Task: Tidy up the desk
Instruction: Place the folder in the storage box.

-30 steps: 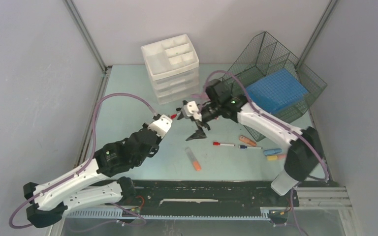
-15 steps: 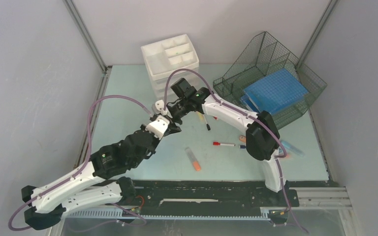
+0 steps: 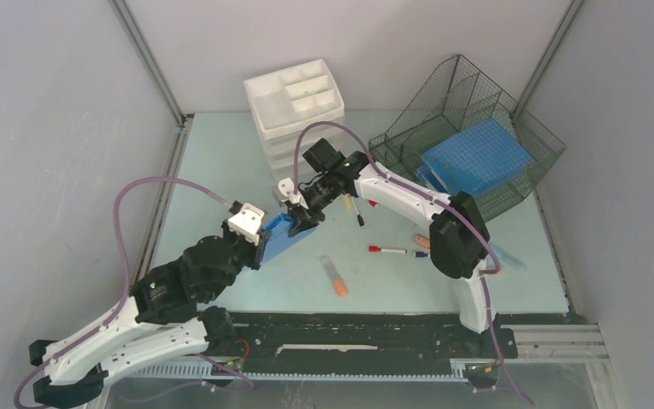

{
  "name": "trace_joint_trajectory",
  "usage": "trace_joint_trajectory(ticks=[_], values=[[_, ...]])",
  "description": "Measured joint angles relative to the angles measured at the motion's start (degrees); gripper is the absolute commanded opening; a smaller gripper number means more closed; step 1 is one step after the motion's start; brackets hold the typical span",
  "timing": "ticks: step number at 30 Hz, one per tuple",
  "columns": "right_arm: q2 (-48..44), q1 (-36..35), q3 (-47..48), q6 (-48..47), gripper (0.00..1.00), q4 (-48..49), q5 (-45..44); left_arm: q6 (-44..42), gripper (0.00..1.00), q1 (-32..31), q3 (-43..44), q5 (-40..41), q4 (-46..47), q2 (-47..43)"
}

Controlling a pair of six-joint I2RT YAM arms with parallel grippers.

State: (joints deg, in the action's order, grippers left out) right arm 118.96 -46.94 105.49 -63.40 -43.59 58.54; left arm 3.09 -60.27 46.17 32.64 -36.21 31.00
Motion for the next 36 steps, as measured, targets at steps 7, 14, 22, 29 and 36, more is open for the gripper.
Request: trace_joint_trajectory(ticks=[7, 14, 22, 29, 36], values=[[-10.9, 2.4, -4.9, 2.0, 0.00, -4.9, -2.1, 4.8, 1.00, 0.0, 3.5, -4.9, -1.1, -9.3], [-24.2, 5.6, -4.8, 8.2, 0.00, -14.4, -2.6, 8.4, 1.00, 0.0, 5.6, -15.4, 3.6, -13.7], [-33.4, 14.2, -10.3, 13.2, 0.00, -25.7, -0.5, 10.7, 1.00, 0.0, 4.4, -23.4, 9.3, -9.1], [-47.7, 34.2, -25.0, 23.0, 0.00, -21.7, 2.4, 13.5, 0.98, 0.0, -1.5, -24.4, 16.4, -7.6], [-54.0, 52.0, -17.9, 30.1, 0.00, -20.6, 5.4, 16.7, 0.99, 0.0, -8.9, -20.9, 22.1, -7.8]])
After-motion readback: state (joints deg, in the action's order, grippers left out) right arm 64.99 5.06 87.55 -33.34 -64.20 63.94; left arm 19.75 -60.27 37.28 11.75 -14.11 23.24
